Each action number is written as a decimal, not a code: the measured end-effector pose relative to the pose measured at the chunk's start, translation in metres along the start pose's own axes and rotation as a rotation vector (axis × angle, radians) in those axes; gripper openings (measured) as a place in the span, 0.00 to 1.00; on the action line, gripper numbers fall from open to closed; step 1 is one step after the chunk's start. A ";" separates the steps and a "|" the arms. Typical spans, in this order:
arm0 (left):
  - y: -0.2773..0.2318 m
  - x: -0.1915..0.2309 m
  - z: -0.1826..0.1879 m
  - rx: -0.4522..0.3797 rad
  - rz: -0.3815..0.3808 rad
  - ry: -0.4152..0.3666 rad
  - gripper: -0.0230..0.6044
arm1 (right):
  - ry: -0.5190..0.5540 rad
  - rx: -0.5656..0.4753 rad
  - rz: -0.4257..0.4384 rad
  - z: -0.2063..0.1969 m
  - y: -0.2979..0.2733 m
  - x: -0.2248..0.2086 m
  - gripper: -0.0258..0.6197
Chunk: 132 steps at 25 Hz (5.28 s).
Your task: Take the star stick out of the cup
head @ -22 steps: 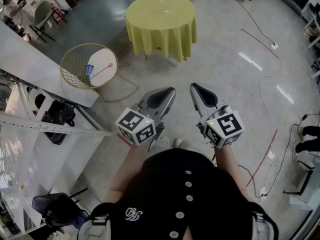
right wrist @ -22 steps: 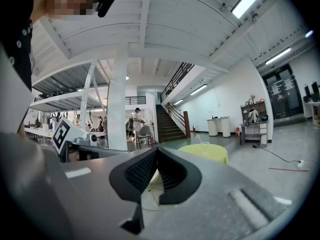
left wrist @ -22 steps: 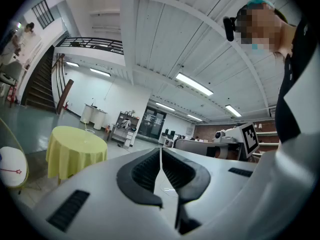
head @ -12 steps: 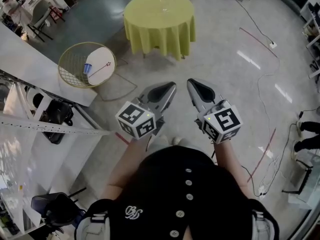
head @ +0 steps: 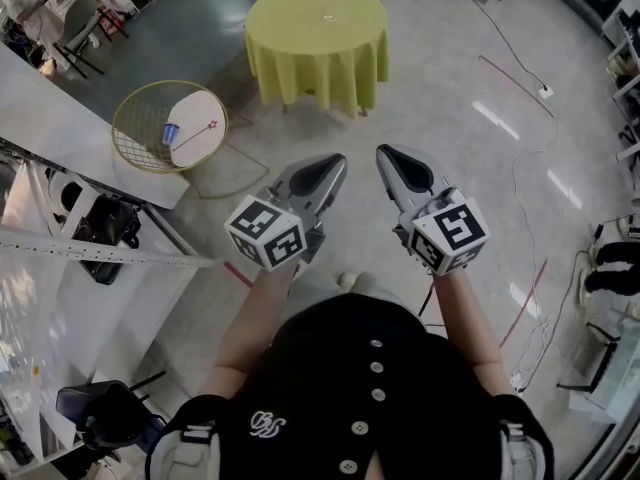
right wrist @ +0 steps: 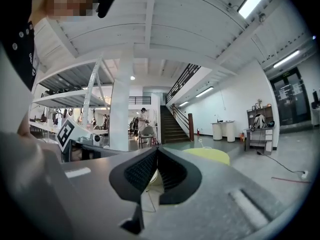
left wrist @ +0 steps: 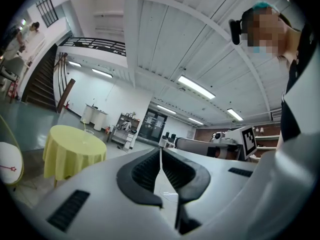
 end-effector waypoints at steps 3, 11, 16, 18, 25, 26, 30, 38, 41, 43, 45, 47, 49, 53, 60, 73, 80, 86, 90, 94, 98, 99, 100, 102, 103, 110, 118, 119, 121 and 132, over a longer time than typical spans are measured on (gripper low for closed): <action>-0.003 -0.002 -0.011 -0.004 0.018 0.034 0.07 | -0.036 0.020 -0.004 -0.012 0.006 -0.004 0.05; -0.029 0.005 -0.023 -0.021 -0.020 0.126 0.07 | -0.128 0.003 -0.048 -0.028 -0.011 -0.012 0.05; -0.043 0.036 -0.016 -0.032 -0.021 0.123 0.07 | -0.138 -0.005 -0.042 -0.029 -0.039 -0.025 0.05; -0.051 0.053 -0.011 -0.038 -0.025 0.129 0.07 | -0.136 -0.016 -0.048 -0.025 -0.053 -0.033 0.05; -0.088 0.115 0.014 -0.054 -0.067 0.145 0.07 | -0.152 -0.035 -0.048 -0.017 -0.119 -0.065 0.05; -0.093 0.125 0.018 -0.051 -0.072 0.146 0.07 | -0.157 -0.038 -0.052 -0.015 -0.128 -0.070 0.05; -0.110 0.161 0.036 -0.042 -0.086 0.132 0.07 | -0.159 -0.042 -0.068 -0.008 -0.164 -0.090 0.05; -0.136 0.226 0.056 -0.021 -0.119 0.121 0.07 | -0.156 -0.067 -0.081 0.002 -0.232 -0.125 0.05; -0.140 0.243 0.065 -0.025 -0.125 0.125 0.07 | -0.148 -0.066 -0.080 0.007 -0.251 -0.129 0.05; -0.142 0.250 0.067 -0.013 -0.130 0.128 0.07 | -0.164 -0.059 -0.082 0.006 -0.259 -0.130 0.05; -0.144 0.256 0.066 -0.004 -0.136 0.139 0.07 | -0.187 -0.052 -0.086 0.002 -0.263 -0.131 0.05; -0.148 0.262 0.066 -0.001 -0.140 0.151 0.07 | -0.198 -0.042 -0.094 -0.001 -0.268 -0.134 0.05; -0.152 0.267 0.066 -0.004 -0.144 0.162 0.07 | -0.203 -0.033 -0.100 -0.003 -0.273 -0.139 0.05; -0.155 0.278 0.063 -0.017 -0.137 0.173 0.07 | -0.200 -0.021 -0.097 -0.012 -0.281 -0.146 0.05; -0.172 0.312 0.062 -0.035 -0.074 0.179 0.07 | -0.198 -0.037 -0.096 -0.015 -0.306 -0.175 0.05; -0.230 0.392 0.077 -0.047 0.003 0.193 0.07 | -0.195 -0.009 -0.007 -0.015 -0.394 -0.242 0.05; -0.270 0.430 0.089 -0.039 0.051 0.216 0.07 | -0.159 0.046 0.054 -0.015 -0.433 -0.287 0.05; -0.292 0.457 0.088 -0.034 0.115 0.229 0.07 | -0.192 0.081 0.093 -0.022 -0.457 -0.320 0.05; -0.303 0.472 0.088 -0.033 0.148 0.245 0.07 | -0.204 0.111 0.105 -0.025 -0.470 -0.338 0.05; -0.307 0.483 0.086 -0.037 0.190 0.262 0.07 | -0.220 0.136 0.124 -0.030 -0.482 -0.348 0.05; -0.298 0.497 0.078 -0.031 0.219 0.293 0.07 | -0.236 0.173 0.151 -0.041 -0.497 -0.341 0.05; -0.292 0.501 0.073 -0.027 0.230 0.303 0.07 | -0.244 0.184 0.158 -0.047 -0.501 -0.335 0.05; -0.287 0.504 0.067 -0.023 0.240 0.310 0.07 | -0.252 0.192 0.165 -0.053 -0.504 -0.330 0.05; -0.281 0.512 0.057 -0.021 0.257 0.320 0.07 | -0.263 0.202 0.176 -0.065 -0.511 -0.324 0.05; -0.279 0.515 0.054 -0.022 0.266 0.322 0.07 | -0.268 0.205 0.181 -0.069 -0.513 -0.323 0.05; -0.276 0.535 0.045 -0.036 0.327 0.341 0.07 | -0.291 0.225 0.193 -0.081 -0.525 -0.328 0.05; -0.290 0.549 0.038 -0.006 0.357 0.360 0.07 | -0.340 0.255 0.200 -0.094 -0.529 -0.336 0.05; -0.291 0.552 0.038 -0.006 0.369 0.357 0.07 | -0.344 0.259 0.201 -0.096 -0.530 -0.337 0.05; -0.293 0.558 0.037 -0.005 0.384 0.357 0.07 | -0.351 0.263 0.201 -0.097 -0.532 -0.339 0.05; -0.299 0.584 0.030 0.062 0.421 0.356 0.07 | -0.418 0.274 0.179 -0.108 -0.545 -0.364 0.05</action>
Point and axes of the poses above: the fingertips, and each gripper's own axes: y backward along the fingers, x to its left, z out of its top, the point moved 7 cm from there along y, backward along the fingers, and after that the axes turned 5 degrees about -z, right-handed, at the moved point
